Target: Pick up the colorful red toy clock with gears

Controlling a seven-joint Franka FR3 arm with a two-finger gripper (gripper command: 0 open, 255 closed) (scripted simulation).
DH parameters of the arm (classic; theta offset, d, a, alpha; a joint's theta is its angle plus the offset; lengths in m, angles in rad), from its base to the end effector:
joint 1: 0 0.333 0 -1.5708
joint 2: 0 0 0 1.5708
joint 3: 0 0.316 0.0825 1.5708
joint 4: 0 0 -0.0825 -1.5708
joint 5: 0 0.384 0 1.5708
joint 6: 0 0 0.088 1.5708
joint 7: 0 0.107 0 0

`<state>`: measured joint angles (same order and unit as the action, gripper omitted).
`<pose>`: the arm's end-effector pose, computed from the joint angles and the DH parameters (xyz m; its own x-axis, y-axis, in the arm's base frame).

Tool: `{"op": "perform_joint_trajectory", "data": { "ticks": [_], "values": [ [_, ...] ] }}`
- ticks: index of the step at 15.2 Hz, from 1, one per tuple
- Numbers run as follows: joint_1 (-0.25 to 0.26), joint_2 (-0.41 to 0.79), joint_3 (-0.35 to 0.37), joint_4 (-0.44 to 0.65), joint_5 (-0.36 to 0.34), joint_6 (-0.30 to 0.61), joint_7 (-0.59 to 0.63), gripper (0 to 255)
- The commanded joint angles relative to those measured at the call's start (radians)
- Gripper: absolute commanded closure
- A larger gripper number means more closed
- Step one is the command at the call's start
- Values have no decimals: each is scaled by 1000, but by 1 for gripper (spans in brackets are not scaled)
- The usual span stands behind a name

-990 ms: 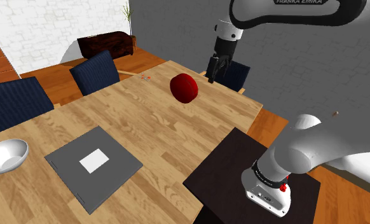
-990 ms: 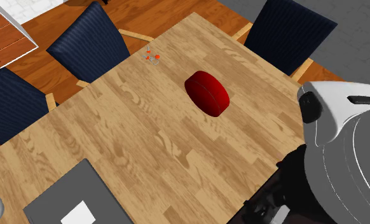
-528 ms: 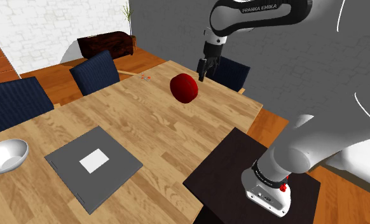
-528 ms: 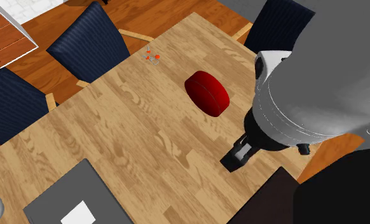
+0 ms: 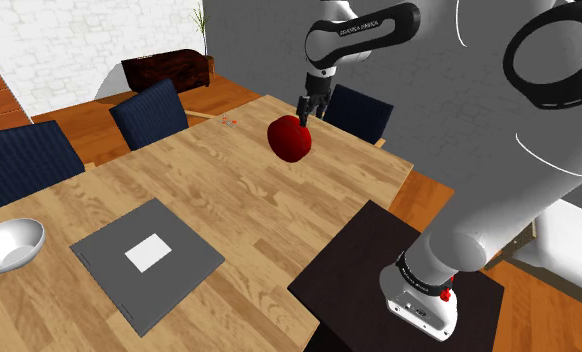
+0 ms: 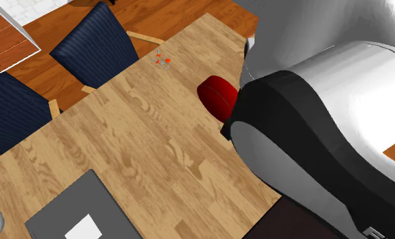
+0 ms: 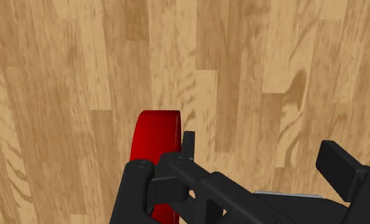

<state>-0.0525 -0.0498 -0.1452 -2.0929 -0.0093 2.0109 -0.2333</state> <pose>0.5201 -0.1055 0.4414 0.9987 0.0401 -0.0321 0.0399 -0.9992 -0.0065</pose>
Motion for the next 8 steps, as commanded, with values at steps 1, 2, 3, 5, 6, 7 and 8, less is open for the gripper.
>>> {"op": "perform_joint_trajectory", "data": {
  "ticks": [1, 2, 3, 5, 6, 7, 8],
  "values": [
    [-7, 75, -8, 56, 5, 23, -18, 0],
    [-10, 112, -12, 85, 8, 33, -27, 0],
    [-15, 149, -15, 116, 12, 41, -36, 0],
    [-24, 223, -20, 181, 20, 54, -53, 0],
    [-29, 261, -22, 216, 24, 59, -62, 0],
    [-35, 299, -23, 253, 28, 62, -70, 0],
    [-40, 337, -24, 291, 33, 64, -77, 0]
  ]
}}
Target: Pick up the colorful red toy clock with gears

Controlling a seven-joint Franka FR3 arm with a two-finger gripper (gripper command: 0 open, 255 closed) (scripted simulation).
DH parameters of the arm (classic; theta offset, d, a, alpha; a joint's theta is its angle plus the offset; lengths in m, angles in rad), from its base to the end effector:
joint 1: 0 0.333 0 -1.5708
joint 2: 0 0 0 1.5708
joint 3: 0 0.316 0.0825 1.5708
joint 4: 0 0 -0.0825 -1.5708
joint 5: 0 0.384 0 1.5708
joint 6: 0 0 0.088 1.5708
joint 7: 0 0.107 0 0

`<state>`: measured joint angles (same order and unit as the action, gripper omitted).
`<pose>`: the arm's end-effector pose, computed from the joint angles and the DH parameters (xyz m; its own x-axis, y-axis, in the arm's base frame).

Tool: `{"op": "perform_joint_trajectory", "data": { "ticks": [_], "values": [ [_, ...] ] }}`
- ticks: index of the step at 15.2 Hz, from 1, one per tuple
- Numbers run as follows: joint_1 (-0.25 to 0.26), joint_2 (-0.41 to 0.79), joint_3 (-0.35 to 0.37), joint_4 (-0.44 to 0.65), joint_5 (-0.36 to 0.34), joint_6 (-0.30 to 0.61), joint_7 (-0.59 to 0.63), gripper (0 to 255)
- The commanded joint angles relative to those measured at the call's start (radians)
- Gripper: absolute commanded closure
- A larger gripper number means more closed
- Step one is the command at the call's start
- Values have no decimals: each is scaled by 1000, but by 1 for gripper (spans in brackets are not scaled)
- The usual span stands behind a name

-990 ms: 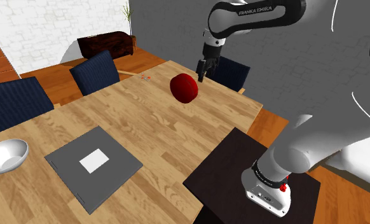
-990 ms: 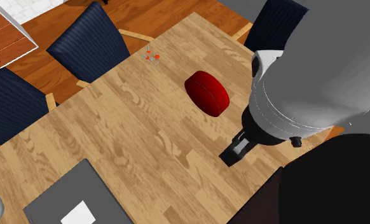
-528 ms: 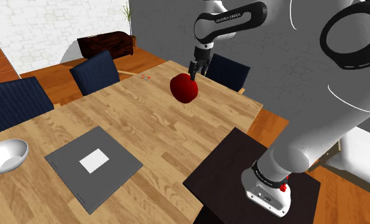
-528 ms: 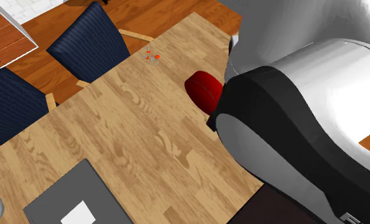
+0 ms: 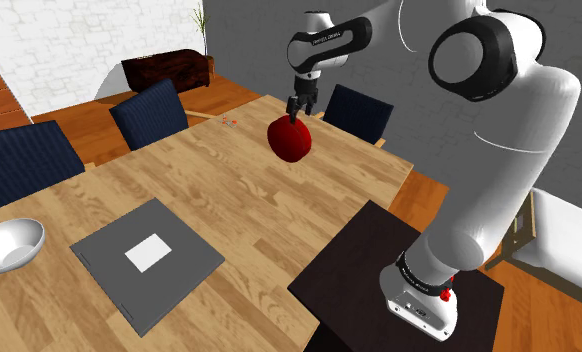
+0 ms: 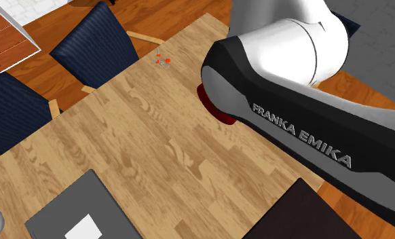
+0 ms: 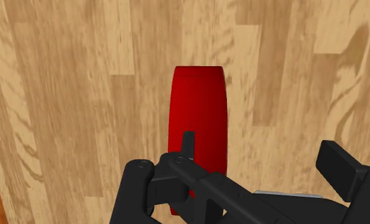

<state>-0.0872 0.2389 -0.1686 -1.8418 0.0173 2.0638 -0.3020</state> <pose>0.5979 -0.1497 0.3985 0.9989 0.0421 -0.0201 0.0425 -0.9989 0.0195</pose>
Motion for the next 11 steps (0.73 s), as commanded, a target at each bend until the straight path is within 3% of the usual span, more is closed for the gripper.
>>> {"op": "perform_joint_trajectory", "data": {
  "ticks": [1, 5, 11],
  "values": [
    [-12, 87, -2, 79, 10, 12, -16, 0],
    [-39, 245, -2, 258, 27, 1, -42, 0],
    [-41, 279, 1, 226, 32, 66, -43, 0]
  ]
}}
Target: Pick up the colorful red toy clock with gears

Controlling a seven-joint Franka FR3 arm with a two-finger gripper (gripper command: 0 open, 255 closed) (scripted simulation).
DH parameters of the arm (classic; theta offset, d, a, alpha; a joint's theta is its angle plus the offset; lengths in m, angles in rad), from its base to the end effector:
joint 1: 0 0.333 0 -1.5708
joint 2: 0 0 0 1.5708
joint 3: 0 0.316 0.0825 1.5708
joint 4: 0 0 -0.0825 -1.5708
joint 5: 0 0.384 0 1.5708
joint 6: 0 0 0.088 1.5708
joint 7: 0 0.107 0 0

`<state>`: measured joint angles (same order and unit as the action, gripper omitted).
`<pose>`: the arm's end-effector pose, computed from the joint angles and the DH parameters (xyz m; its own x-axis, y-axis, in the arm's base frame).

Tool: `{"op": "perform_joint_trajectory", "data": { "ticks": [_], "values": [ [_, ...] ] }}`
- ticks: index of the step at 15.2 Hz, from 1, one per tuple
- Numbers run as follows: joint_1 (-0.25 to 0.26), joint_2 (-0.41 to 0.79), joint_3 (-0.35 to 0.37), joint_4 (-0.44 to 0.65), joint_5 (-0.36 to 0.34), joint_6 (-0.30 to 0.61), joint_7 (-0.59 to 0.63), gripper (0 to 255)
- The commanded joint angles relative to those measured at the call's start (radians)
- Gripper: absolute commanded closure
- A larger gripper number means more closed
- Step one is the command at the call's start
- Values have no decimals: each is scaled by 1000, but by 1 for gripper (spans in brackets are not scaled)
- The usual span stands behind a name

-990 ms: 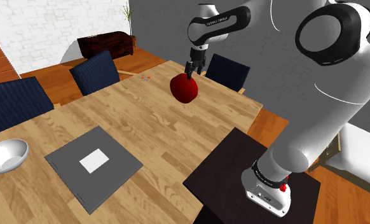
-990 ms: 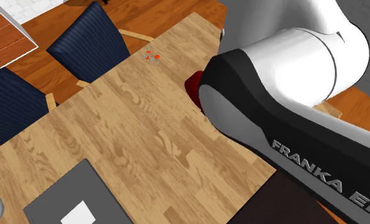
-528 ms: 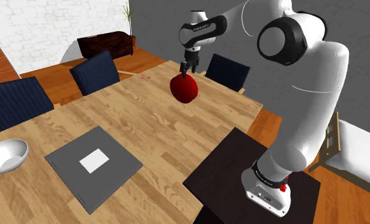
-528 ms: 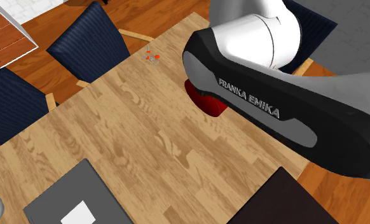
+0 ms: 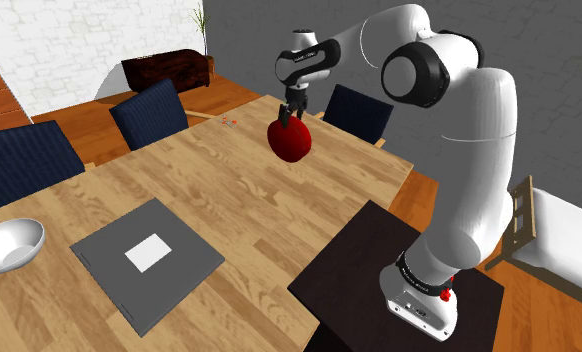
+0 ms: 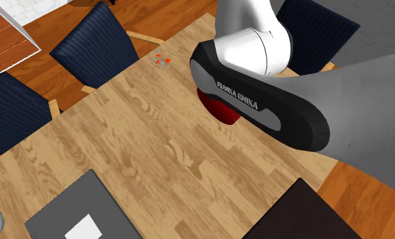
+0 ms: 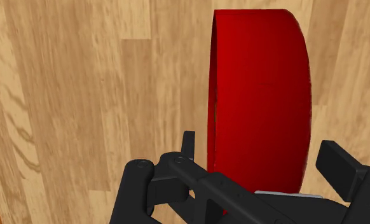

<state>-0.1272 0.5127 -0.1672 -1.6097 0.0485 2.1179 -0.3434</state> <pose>0.6599 -0.1826 0.3335 0.9989 0.0448 -0.0107 0.0452 -0.9982 0.0389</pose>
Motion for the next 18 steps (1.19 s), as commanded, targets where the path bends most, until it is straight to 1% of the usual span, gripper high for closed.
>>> {"op": "perform_joint_trajectory", "data": {
  "ticks": [1, 4, 5, 14, 18],
  "values": [
    [-2, 11, 1, -11, 2, 22, -2, 0],
    [-2, 14, 1, -13, 3, 28, -2, 0],
    [-2, 15, 1, -12, 3, 28, -2, 255],
    [-2, 14, 1, -13, 3, 28, -2, 255],
    [-1, -9, -1, 5, -1, -14, -1, 255]
  ]
}}
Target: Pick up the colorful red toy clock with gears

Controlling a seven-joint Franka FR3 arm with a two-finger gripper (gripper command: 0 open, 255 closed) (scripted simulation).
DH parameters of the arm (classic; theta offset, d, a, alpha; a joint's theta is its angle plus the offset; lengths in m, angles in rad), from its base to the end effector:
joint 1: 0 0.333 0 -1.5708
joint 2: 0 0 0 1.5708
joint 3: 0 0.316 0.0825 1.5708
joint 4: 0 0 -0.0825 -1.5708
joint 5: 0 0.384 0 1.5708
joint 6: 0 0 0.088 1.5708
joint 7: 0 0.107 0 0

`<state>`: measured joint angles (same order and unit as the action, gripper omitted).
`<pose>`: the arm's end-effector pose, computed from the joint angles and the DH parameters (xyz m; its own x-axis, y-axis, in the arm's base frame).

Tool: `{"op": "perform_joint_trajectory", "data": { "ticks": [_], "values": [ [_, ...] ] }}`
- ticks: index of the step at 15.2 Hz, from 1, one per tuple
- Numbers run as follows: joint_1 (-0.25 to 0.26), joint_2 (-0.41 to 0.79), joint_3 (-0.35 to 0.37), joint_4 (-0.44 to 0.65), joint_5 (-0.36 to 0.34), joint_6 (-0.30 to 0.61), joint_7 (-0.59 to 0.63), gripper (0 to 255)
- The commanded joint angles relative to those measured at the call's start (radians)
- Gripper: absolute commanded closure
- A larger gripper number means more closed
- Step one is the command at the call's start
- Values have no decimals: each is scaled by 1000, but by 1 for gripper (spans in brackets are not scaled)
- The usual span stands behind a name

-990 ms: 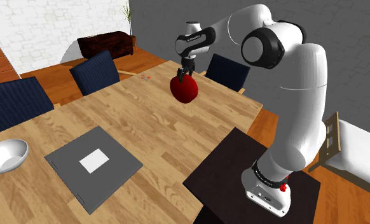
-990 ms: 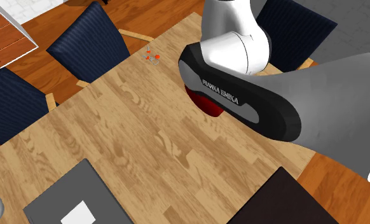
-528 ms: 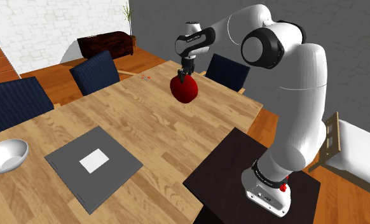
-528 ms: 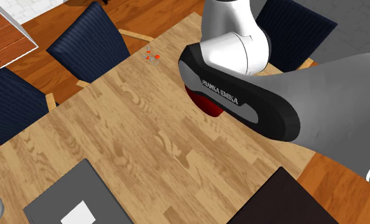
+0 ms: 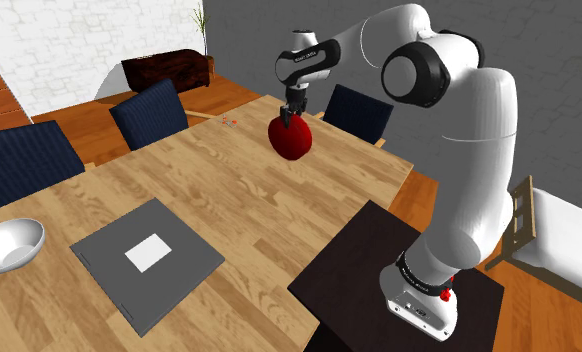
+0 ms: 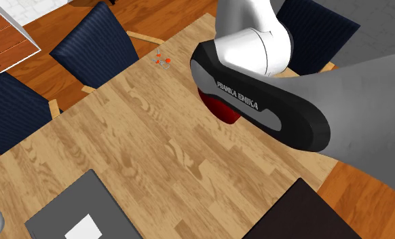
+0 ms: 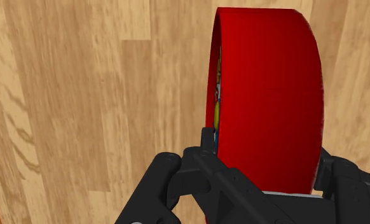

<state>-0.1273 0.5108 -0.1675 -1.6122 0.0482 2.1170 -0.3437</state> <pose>0.6592 -0.1828 0.3336 0.9989 0.0447 -0.0122 0.0451 -0.9982 0.0385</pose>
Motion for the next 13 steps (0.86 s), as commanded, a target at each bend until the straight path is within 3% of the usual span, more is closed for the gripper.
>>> {"op": "perform_joint_trajectory", "data": {
  "ticks": [1, 13],
  "values": [
    [0, -13, -2, 13, -2, -24, -1, 255],
    [1, -59, -6, 82, -10, -139, 1, 255]
  ]
}}
